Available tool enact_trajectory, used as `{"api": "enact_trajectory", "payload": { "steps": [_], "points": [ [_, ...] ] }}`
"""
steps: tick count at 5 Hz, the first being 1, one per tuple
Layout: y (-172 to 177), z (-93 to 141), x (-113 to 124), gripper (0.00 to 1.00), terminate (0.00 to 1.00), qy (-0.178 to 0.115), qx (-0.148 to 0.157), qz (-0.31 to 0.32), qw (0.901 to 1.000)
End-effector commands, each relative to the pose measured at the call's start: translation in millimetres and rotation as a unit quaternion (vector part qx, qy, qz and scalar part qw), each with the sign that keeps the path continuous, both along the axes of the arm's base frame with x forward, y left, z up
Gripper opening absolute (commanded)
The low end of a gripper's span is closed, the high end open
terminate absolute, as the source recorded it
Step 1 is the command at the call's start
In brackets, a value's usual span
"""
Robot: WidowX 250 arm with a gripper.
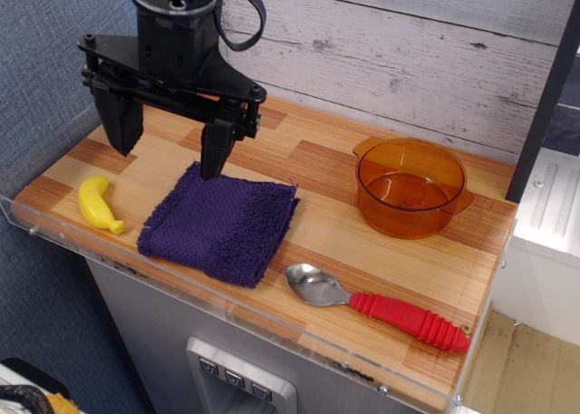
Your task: Move orange pot to upper left corner of table.
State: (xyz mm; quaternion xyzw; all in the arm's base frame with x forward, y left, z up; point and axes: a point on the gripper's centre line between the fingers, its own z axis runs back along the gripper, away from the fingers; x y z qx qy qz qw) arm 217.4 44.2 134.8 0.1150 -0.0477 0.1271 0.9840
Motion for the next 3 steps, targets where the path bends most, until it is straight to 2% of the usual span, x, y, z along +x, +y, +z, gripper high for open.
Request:
{"api": "enact_trajectory", "payload": {
  "steps": [1,2,3],
  "points": [
    [0,0,0,1.00,0.00,0.000,0.000,0.000,1.0000],
    [-21,4,12,1.00,0.00,-0.014,-0.005,-0.007,0.9999],
    [-45,5,41,1.00,0.00,-0.039,-0.012,-0.043,0.9982]
  ]
}}
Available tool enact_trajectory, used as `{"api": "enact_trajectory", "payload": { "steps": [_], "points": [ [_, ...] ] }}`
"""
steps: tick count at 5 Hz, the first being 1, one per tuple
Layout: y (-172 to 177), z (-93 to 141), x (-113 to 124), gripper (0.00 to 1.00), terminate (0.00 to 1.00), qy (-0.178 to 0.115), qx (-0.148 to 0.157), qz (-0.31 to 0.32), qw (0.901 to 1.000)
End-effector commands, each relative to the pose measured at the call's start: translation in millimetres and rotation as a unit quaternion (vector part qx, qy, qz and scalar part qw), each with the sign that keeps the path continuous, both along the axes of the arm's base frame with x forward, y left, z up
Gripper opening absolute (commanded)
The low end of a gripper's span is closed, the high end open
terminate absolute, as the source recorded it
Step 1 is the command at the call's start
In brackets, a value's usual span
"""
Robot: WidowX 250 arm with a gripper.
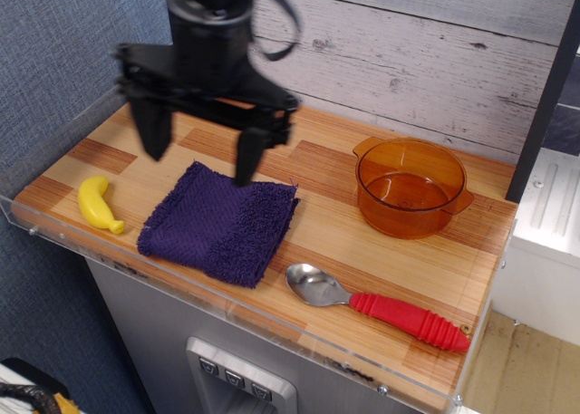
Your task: Move orange pot to upper left corner of table.
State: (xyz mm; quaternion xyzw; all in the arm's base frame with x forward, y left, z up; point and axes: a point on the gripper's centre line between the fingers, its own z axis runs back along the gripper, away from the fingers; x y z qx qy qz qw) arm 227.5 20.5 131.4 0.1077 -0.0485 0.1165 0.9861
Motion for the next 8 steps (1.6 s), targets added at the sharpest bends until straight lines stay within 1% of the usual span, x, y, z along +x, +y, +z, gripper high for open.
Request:
{"api": "enact_trajectory", "payload": {
  "steps": [1,2,3,4,5,6,7,8],
  "points": [
    [-45,6,70,1.00,0.00,-0.072,-0.024,-0.126,0.9891],
    [-62,-8,106,1.00,0.00,-0.082,-0.040,-0.229,0.9691],
    [-76,-17,129,1.00,0.00,-0.104,-0.078,-0.331,0.9346],
    [-87,-28,145,1.00,0.00,-0.093,-0.094,-0.419,0.8983],
    [-90,-38,153,1.00,0.00,-0.076,-0.103,-0.451,0.8835],
    [-93,-46,159,1.00,0.00,-0.049,-0.085,-0.467,0.8785],
    [-90,-53,161,1.00,0.00,-0.035,-0.067,-0.475,0.8767],
    [-91,-61,158,1.00,0.00,-0.025,-0.056,-0.486,0.8720]
  ]
}}
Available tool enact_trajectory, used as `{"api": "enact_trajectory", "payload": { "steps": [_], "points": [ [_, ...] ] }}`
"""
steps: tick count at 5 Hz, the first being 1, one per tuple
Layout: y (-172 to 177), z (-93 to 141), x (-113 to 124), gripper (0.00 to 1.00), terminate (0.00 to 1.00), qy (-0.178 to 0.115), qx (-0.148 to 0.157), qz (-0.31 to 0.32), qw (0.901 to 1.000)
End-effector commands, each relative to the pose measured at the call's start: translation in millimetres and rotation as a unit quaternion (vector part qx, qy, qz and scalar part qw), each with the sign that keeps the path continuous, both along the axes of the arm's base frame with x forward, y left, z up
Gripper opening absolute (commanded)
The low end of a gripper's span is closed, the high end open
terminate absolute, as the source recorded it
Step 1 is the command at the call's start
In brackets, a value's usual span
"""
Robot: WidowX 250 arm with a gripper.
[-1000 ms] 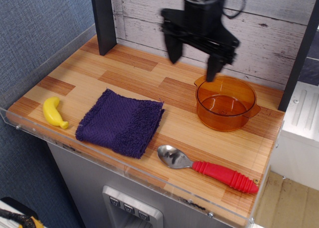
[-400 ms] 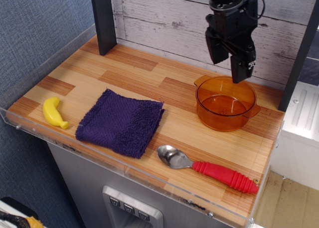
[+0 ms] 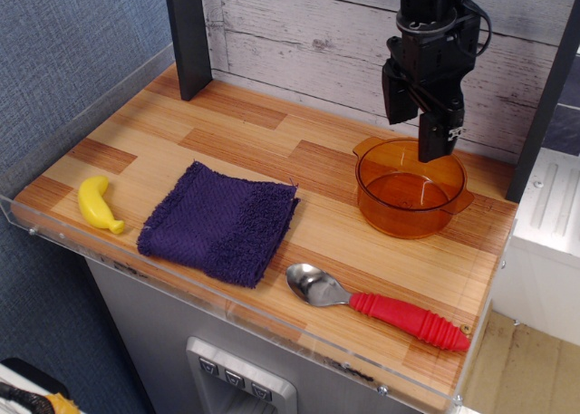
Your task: Move orange pot to upper left corner of table.
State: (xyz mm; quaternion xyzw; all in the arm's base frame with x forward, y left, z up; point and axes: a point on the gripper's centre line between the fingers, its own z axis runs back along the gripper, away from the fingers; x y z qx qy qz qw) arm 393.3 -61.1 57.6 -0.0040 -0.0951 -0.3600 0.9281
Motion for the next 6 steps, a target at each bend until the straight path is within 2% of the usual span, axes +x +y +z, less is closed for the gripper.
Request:
{"api": "enact_trajectory", "payload": {
  "steps": [1,2,3,4,6],
  "points": [
    [-8,1,-8,1.00,0.00,-0.012,0.014,-0.006,0.9998],
    [-7,-6,-8,1.00,0.00,-0.010,0.019,-0.004,0.9998],
    [-7,-10,-9,1.00,0.00,-0.020,0.022,-0.002,0.9996],
    [-6,-11,-10,0.00,0.00,-0.009,0.048,0.008,0.9988],
    [-2,-7,-10,0.00,0.00,-0.015,0.031,0.029,0.9990]
  ]
}}
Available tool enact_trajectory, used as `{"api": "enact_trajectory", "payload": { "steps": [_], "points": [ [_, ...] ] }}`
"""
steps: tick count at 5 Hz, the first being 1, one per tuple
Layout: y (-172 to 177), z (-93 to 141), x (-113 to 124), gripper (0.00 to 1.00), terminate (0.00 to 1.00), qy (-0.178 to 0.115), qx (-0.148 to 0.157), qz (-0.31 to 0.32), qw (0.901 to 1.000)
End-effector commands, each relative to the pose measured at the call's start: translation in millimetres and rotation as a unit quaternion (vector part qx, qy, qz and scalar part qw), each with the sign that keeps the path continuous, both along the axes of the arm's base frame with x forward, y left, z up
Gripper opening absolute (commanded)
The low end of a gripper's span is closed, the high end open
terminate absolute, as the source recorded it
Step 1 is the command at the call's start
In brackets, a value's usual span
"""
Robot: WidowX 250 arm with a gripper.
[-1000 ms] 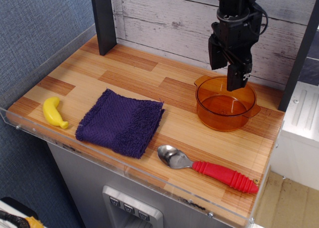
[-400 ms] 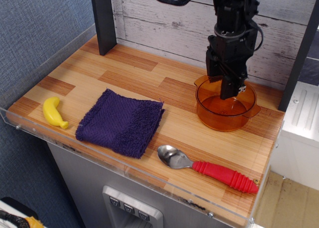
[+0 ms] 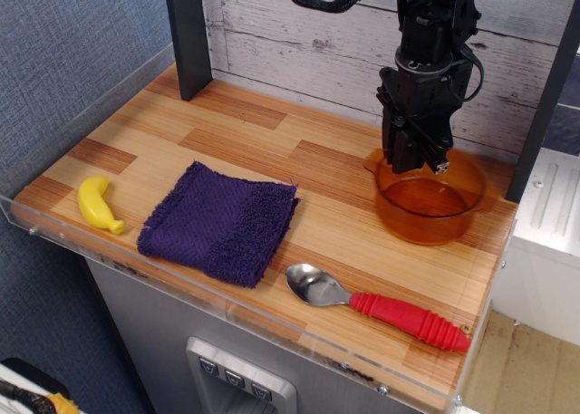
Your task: Move orange pot to upper left corner of table.
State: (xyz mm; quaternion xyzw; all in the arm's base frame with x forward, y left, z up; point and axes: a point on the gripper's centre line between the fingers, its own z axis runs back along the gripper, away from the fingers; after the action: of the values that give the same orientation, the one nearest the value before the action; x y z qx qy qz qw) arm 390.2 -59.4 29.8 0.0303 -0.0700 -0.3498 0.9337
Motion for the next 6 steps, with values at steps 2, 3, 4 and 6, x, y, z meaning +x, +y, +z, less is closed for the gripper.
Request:
{"api": "enact_trajectory", "payload": {
  "steps": [2,3,4,6],
  "points": [
    [5,45,-11,0.00,0.00,-0.036,-0.020,0.058,0.9975],
    [15,62,-19,0.00,0.00,-0.029,-0.018,0.055,0.9979],
    [26,78,-26,0.00,0.00,-0.044,-0.024,0.071,0.9962],
    [71,83,-39,0.00,0.00,-0.042,0.001,0.152,0.9875]
  ]
}}
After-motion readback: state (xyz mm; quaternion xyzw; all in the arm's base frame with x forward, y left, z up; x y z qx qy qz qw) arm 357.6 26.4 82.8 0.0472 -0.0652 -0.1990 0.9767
